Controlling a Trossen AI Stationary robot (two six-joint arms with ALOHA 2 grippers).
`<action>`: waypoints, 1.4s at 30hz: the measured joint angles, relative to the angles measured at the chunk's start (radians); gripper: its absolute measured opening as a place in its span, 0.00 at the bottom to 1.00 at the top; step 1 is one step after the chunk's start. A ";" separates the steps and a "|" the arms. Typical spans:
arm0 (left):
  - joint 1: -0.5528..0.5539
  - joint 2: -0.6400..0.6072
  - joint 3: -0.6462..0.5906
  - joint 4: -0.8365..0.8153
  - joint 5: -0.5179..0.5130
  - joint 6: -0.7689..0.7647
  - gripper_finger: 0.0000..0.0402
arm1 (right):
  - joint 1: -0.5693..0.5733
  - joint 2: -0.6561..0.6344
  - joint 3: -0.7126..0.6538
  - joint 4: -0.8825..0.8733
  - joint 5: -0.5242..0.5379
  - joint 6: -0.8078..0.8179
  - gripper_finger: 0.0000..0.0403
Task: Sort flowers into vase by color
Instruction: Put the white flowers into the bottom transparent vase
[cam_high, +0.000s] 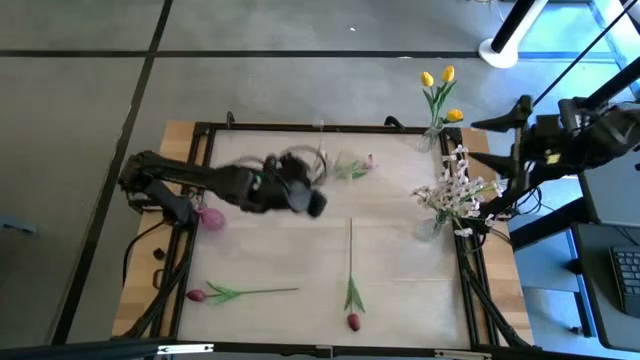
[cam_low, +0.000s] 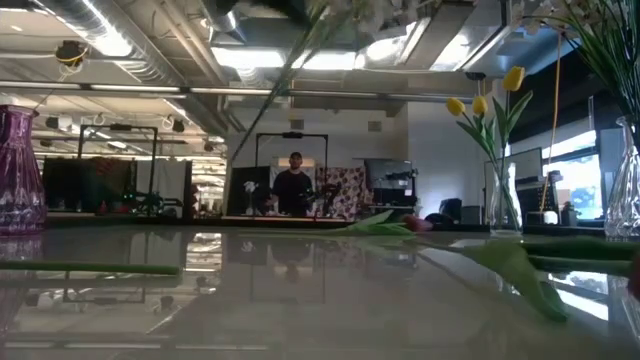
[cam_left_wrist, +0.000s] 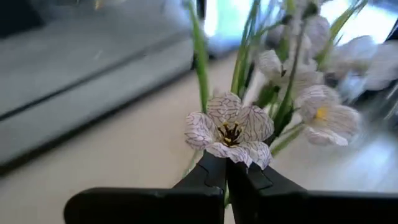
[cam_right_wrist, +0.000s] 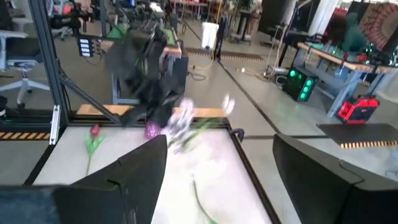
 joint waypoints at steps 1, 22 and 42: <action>0.015 -0.014 0.002 0.082 -0.003 0.053 0.00 | 0.000 0.011 0.000 -0.003 -0.001 0.008 0.72; 0.066 0.116 0.001 1.353 0.408 0.559 0.00 | -0.097 0.288 0.000 0.115 -0.014 0.277 0.72; 0.072 0.108 0.002 1.488 0.512 0.556 0.00 | -0.231 0.348 0.000 0.408 -0.114 0.057 0.60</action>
